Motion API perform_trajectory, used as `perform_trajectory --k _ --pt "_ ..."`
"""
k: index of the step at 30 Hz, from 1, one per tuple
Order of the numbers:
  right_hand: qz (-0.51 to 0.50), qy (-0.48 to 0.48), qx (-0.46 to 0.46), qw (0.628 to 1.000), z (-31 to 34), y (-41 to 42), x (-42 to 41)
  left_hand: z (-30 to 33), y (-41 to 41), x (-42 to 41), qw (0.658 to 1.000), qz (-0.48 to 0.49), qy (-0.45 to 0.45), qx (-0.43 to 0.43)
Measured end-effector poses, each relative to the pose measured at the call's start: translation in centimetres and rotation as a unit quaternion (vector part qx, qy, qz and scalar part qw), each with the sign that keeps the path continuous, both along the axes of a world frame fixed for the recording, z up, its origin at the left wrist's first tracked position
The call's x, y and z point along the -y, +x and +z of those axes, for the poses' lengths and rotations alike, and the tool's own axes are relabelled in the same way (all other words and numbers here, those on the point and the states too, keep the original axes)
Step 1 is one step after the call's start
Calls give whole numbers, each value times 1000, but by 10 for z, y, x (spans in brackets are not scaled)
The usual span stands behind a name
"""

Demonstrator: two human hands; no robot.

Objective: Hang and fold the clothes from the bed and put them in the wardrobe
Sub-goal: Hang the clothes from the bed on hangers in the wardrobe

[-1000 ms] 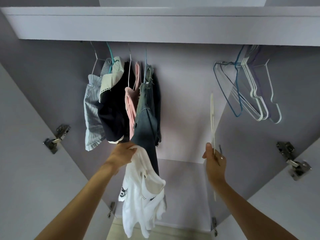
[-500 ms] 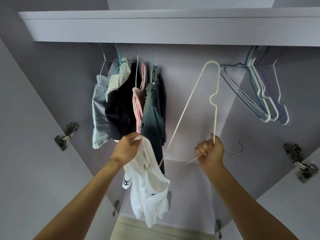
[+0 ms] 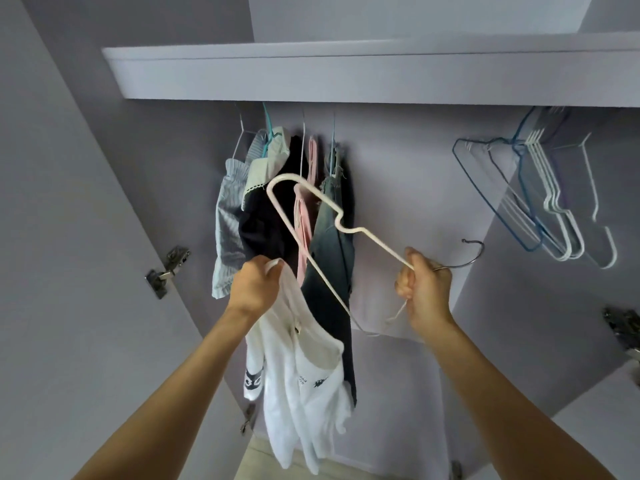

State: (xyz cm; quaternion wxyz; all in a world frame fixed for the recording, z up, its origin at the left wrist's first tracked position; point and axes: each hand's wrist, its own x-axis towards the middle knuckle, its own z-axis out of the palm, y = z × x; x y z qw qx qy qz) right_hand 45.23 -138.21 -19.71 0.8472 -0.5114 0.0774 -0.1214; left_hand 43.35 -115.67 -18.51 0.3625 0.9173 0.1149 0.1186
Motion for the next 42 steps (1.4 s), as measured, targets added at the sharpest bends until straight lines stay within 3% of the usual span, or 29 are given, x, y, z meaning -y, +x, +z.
perform_trajectory --k 5,11,14,18,24,29,34,37,39,42 --pt "59 121 12 991 20 4 -3 -1 -4 3 998 -65 -11 -3" --pt "112 123 -42 985 6 11 -36 21 -17 -1 979 -188 -74 33" --pt "101 93 -74 988 -4 12 -47 34 -18 -10 982 -148 -95 65" --pt "66 77 -52 993 8 19 -45 33 -15 -35 993 -94 -26 73" --pt "147 128 -40 980 30 28 -47 21 -15 -37 993 -99 -6 57" --pt "175 120 -53 976 18 28 -64 37 -21 -30 971 -214 -80 73" --pt "133 -6 -75 988 -26 23 -80 68 -31 -30 939 -204 -242 133" --pt "69 -80 -66 992 -38 25 -71 77 -35 -46 962 -163 -169 138" --pt "16 -166 -16 986 -31 32 -59 71 -38 -63 984 -136 -36 104" --pt "-40 -305 105 946 -11 42 -42 48 -37 -78 988 -81 128 -5"
